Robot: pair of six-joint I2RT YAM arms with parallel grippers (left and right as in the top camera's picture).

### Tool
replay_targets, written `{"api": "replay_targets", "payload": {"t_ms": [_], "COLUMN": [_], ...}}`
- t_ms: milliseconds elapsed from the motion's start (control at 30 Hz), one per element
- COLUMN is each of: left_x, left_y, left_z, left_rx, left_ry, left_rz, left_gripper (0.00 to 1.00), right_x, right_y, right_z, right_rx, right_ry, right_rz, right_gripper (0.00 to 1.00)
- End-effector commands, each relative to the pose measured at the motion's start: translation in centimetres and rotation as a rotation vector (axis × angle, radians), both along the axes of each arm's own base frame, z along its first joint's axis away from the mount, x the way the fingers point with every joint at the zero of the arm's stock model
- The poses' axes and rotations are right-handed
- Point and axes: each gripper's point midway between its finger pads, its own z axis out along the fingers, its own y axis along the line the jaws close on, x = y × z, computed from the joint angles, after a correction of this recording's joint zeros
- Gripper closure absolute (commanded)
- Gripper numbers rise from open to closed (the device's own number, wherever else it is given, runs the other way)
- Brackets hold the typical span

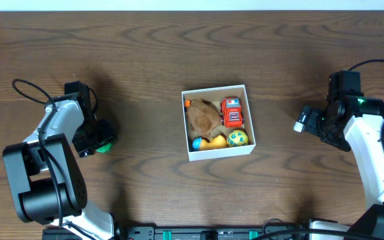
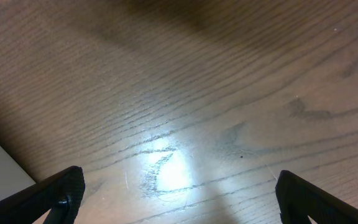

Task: Pack container
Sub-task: 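Move left gripper to the green round toy and grasp it, then drop the green toy into the box and withdraw left gripper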

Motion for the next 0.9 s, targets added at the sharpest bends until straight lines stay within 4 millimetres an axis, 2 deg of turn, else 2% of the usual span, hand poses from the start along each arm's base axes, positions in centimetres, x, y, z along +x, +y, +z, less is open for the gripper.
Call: {"api": "replay_targets", "payload": {"t_ms": [0, 100, 300, 400, 467, 567, 667, 800, 867], "left_x": [-0.6, -0.6, -0.2, 0.5, 1.2, 2.7, 4.0, 5.2, 5.2], "left_y": [0.0, 0.0, 0.0, -0.4, -0.9, -2.3, -4.6, -9.6, -12.8], "left_z": [-0.5, -0.5, -0.2, 0.8, 1.8, 4.6, 8.3, 14.0, 16.6], "left_rx": [-0.001, -0.001, 0.000, 0.000, 0.005, 0.015, 0.024, 0.020, 0.005], "left_ry": [0.026, 0.025, 0.016, -0.002, -0.021, -0.083, -0.172, -0.336, -0.431], "left_rz": [0.003, 0.003, -0.001, -0.018, -0.039, -0.095, -0.174, -0.331, -0.424], "left_gripper": [0.35, 0.38, 0.56, 0.62, 0.62, 0.64, 0.64, 0.64, 0.64], "right_x": [-0.1, -0.1, -0.1, -0.1, -0.1, -0.1, -0.1, -0.1, -0.1], "right_y": [-0.1, -0.1, -0.1, -0.1, -0.1, -0.1, -0.1, -0.1, -0.1], "right_z": [-0.1, -0.1, -0.1, -0.1, -0.1, -0.1, -0.1, -0.1, -0.1], "right_rx": [0.002, 0.001, 0.001, 0.002, 0.001, 0.001, 0.001, 0.001, 0.001], "right_ry": [0.005, 0.005, 0.005, 0.005, 0.005, 0.004, 0.004, 0.004, 0.004], "right_rz": [0.008, 0.008, 0.008, 0.007, 0.008, 0.008, 0.008, 0.008, 0.008], "right_gripper": [0.01, 0.01, 0.01, 0.01, 0.01, 0.01, 0.01, 0.01, 0.01]}}
